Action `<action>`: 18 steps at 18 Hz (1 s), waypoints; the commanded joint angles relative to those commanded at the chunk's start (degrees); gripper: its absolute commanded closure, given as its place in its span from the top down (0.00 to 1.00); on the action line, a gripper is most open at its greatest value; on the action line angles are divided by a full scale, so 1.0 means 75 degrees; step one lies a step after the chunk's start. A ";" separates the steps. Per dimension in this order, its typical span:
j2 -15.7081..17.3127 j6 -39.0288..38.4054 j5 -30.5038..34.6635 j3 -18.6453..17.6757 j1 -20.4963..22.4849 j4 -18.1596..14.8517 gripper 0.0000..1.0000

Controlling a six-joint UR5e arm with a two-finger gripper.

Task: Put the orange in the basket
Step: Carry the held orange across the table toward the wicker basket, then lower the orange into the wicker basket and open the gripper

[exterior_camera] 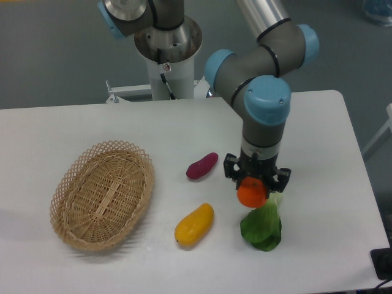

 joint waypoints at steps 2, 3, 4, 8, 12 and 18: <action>-0.0047 -0.0409 0.0000 0.0058 -0.0270 0.0023 0.37; -0.0058 -0.0608 0.0011 0.0093 -0.0422 0.0024 0.38; -0.0070 -0.0750 0.0011 0.0094 -0.0574 0.0024 0.37; -0.0234 -0.1008 0.0046 -0.0011 -0.1230 0.0303 0.38; -0.0445 -0.1418 0.0058 -0.0012 -0.1840 0.0656 0.42; -0.0375 -0.1689 0.0082 -0.0608 -0.2929 0.1135 0.45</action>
